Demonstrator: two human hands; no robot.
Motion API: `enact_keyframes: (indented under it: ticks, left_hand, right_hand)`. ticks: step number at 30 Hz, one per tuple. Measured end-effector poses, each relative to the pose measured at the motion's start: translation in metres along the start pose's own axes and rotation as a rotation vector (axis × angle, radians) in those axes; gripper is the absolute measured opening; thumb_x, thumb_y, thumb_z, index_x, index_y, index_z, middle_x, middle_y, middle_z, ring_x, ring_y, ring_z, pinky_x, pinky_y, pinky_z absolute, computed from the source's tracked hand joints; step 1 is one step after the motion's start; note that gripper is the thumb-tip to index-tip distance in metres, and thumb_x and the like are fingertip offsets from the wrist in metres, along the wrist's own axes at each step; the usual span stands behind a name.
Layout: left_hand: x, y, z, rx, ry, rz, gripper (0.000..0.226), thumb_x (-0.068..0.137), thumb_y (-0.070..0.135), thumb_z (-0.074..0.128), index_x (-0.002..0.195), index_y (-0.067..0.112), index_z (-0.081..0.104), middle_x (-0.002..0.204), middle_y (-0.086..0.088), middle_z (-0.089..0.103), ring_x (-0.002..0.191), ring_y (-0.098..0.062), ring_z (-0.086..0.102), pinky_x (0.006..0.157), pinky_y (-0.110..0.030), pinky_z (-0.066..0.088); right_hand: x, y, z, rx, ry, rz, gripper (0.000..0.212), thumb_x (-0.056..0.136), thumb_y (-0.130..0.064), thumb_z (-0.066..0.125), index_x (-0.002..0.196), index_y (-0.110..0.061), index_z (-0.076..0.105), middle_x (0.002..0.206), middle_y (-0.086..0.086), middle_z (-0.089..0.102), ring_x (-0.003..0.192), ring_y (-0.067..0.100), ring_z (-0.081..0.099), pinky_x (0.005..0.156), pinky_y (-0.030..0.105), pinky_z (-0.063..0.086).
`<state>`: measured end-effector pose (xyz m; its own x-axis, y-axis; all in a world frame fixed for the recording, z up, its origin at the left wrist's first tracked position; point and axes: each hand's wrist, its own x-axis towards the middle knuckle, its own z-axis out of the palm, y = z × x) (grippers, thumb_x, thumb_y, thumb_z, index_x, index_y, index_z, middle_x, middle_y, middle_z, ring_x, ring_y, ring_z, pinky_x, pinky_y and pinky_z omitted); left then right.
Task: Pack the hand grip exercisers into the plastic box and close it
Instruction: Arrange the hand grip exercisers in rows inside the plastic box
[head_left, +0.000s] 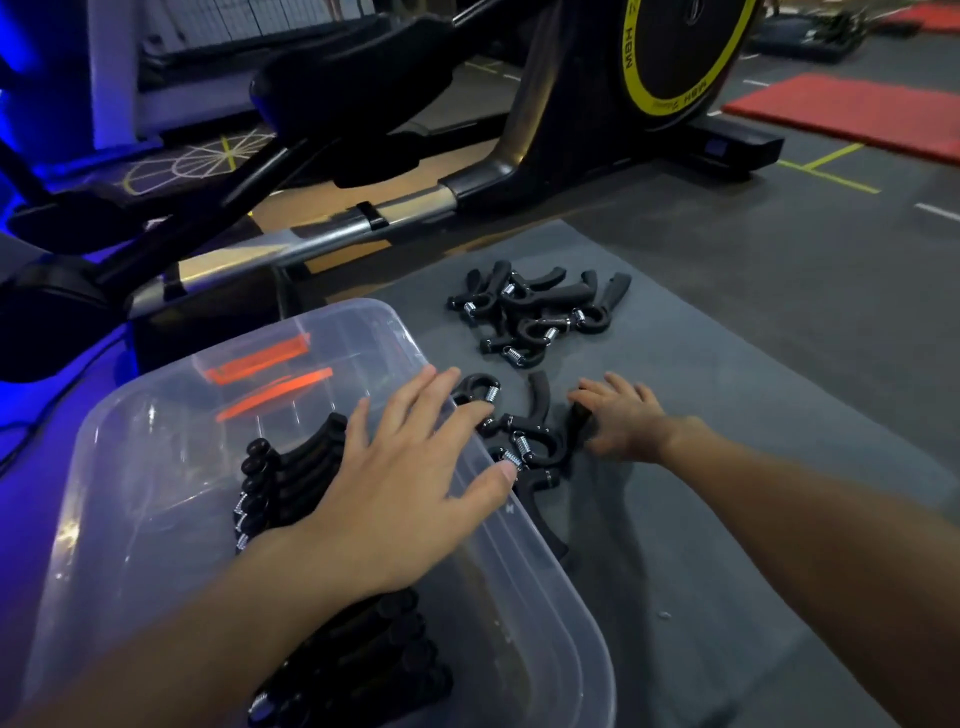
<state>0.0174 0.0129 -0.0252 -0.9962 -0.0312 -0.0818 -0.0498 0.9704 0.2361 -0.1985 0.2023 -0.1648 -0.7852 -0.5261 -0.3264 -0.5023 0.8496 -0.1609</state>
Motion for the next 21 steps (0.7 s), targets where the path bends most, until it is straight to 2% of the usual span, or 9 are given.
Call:
enact_keyframes:
  ticks: [3, 5, 7, 10, 12, 14, 18, 21]
  left_hand:
    - [0.001, 0.000, 0.001, -0.004, 0.000, 0.006, 0.075, 0.076, 0.076, 0.005, 0.142, 0.046, 0.023, 0.159, 0.018, -0.006, 0.141, 0.001, -0.024, 0.118, -0.055, -0.003]
    - [0.002, 0.000, 0.002, -0.011, 0.007, 0.007, 0.072, 0.077, 0.076, 0.007, 0.140, 0.046, 0.026, 0.159, 0.018, -0.003, 0.142, 0.000, -0.023, 0.118, -0.055, -0.003]
    - [0.002, 0.000, 0.002, -0.011, 0.013, 0.009, 0.071, 0.077, 0.076, 0.008, 0.139, 0.045, 0.027, 0.158, 0.018, 0.000, 0.142, -0.001, -0.021, 0.118, -0.055, -0.002]
    - [0.002, 0.000, 0.003, -0.001, 0.027, 0.017, 0.072, 0.077, 0.076, 0.007, 0.138, 0.044, 0.029, 0.158, 0.017, 0.003, 0.144, -0.004, -0.017, 0.117, -0.056, 0.003]
    - [0.002, 0.000, 0.003, -0.005, 0.037, 0.020, 0.072, 0.077, 0.075, 0.007, 0.137, 0.044, 0.031, 0.158, 0.016, 0.005, 0.144, -0.005, -0.015, 0.117, -0.057, 0.004]
    - [0.002, 0.001, 0.004, -0.010, 0.047, 0.021, 0.072, 0.077, 0.075, 0.008, 0.136, 0.043, 0.033, 0.158, 0.015, 0.006, 0.145, -0.005, -0.014, 0.117, -0.057, 0.004]
    - [0.000, 0.002, 0.003, -0.001, 0.051, 0.018, 0.071, 0.077, 0.074, 0.007, 0.135, 0.043, 0.033, 0.158, 0.015, 0.007, 0.145, -0.005, -0.013, 0.117, -0.057, 0.005]
    - [-0.001, 0.002, 0.001, 0.019, 0.059, 0.022, 0.073, 0.076, 0.075, 0.006, 0.135, 0.043, 0.035, 0.157, 0.015, 0.010, 0.145, -0.005, -0.010, 0.116, -0.058, 0.004]
  right_hand:
    - [0.000, 0.004, 0.002, -0.227, 0.062, -0.086, 0.068, 0.080, -0.046, 0.058, 0.141, -0.030, 0.033, 0.145, 0.002, 0.032, 0.142, 0.029, 0.019, 0.115, 0.059, 0.013]
    - [-0.002, 0.006, 0.004, -0.275, 0.093, -0.079, 0.074, 0.077, -0.055, 0.062, 0.139, -0.030, 0.032, 0.133, 0.005, 0.039, 0.131, 0.030, 0.035, 0.111, 0.056, 0.025]
    - [-0.007, 0.010, 0.004, -0.206, 0.060, -0.040, 0.087, 0.073, -0.058, 0.068, 0.143, -0.030, 0.024, 0.129, 0.007, 0.041, 0.123, 0.032, 0.044, 0.103, 0.049, 0.037]
    - [-0.016, 0.023, 0.004, 0.109, -0.089, 0.018, 0.111, 0.063, -0.053, 0.082, 0.148, -0.026, 0.015, 0.136, 0.011, 0.050, 0.125, 0.032, 0.049, 0.100, 0.044, 0.044]
    - [-0.024, 0.026, 0.009, 0.188, -0.086, 0.040, 0.117, 0.056, -0.055, 0.085, 0.147, -0.025, 0.018, 0.135, 0.012, 0.050, 0.125, 0.032, 0.048, 0.100, 0.043, 0.044]
    - [-0.028, 0.027, 0.016, 0.143, 0.013, 0.071, 0.121, 0.051, -0.061, 0.084, 0.148, -0.027, 0.019, 0.136, 0.010, 0.040, 0.128, 0.031, 0.040, 0.104, 0.043, 0.040]
    - [-0.029, 0.026, 0.018, 0.082, 0.032, 0.068, 0.118, 0.058, -0.059, 0.080, 0.152, -0.033, 0.013, 0.158, -0.002, 0.012, 0.143, 0.027, 0.019, 0.114, 0.048, 0.025]
    - [-0.026, 0.023, 0.016, 0.097, 0.029, 0.064, 0.117, 0.057, -0.053, 0.083, 0.151, -0.030, 0.019, 0.154, -0.005, 0.024, 0.141, 0.024, 0.025, 0.111, 0.048, 0.028]
